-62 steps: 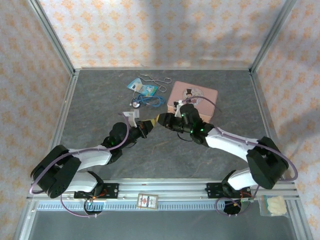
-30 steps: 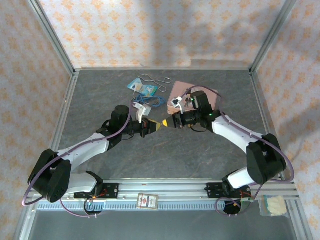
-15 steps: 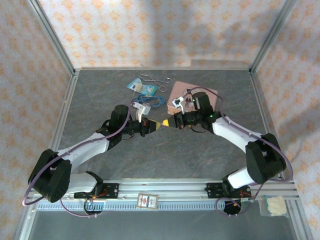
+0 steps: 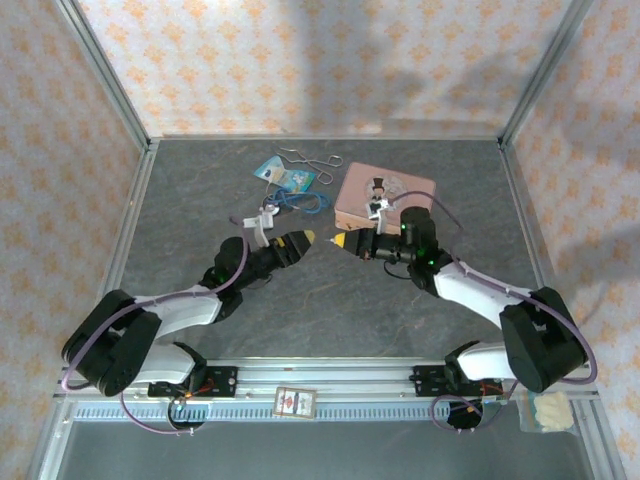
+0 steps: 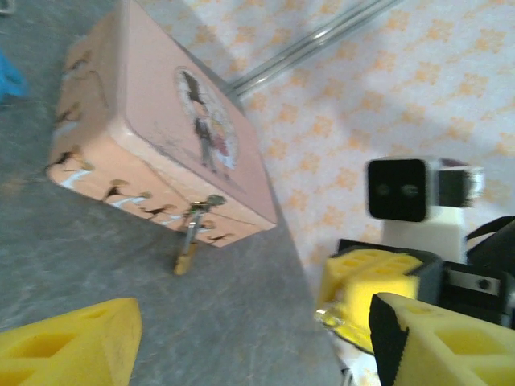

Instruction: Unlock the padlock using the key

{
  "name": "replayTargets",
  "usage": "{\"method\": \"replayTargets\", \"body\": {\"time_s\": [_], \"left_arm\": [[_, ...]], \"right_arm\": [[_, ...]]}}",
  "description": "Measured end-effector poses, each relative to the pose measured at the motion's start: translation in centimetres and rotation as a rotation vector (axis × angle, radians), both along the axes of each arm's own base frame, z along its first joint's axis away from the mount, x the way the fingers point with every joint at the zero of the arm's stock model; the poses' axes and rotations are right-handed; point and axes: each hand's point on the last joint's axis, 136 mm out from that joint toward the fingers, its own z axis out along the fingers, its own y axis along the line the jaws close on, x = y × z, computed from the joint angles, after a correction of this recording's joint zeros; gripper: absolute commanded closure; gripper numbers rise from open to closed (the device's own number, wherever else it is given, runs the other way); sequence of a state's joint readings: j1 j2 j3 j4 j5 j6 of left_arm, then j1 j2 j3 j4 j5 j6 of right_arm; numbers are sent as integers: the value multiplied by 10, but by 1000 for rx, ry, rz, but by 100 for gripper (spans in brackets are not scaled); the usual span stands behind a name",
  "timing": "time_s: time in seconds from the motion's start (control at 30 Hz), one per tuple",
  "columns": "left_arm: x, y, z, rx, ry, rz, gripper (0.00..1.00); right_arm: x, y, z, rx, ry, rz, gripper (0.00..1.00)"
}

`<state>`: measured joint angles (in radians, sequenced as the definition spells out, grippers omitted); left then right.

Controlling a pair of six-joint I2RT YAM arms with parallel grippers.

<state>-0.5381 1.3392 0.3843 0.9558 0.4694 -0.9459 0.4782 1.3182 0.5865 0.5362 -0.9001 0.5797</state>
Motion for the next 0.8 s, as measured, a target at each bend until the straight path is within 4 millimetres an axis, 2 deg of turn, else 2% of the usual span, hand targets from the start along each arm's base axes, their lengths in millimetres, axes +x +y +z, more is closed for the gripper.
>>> {"method": "replayTargets", "body": {"time_s": [0.13,0.33,0.53,0.6,0.7,0.73,0.8], "left_arm": [[-4,-13,17,-87,-33,-12,27],[1,-14,35,-163,-65,8,35],[1,-16,38,-189,-69,21,51],[3,-17,41,-198,-73,21,61],[6,-19,44,-205,-78,22,95],[8,-18,43,-204,-75,30,100],[10,-17,41,-200,-75,43,100]], "right_arm": [[4,7,12,71,22,-63,100],[7,14,34,164,16,-96,100],[8,22,25,173,56,-92,100],[7,25,21,169,70,-86,100],[6,29,19,173,78,-78,100],[6,29,22,182,70,-77,100],[7,29,26,193,59,-79,100]]}}
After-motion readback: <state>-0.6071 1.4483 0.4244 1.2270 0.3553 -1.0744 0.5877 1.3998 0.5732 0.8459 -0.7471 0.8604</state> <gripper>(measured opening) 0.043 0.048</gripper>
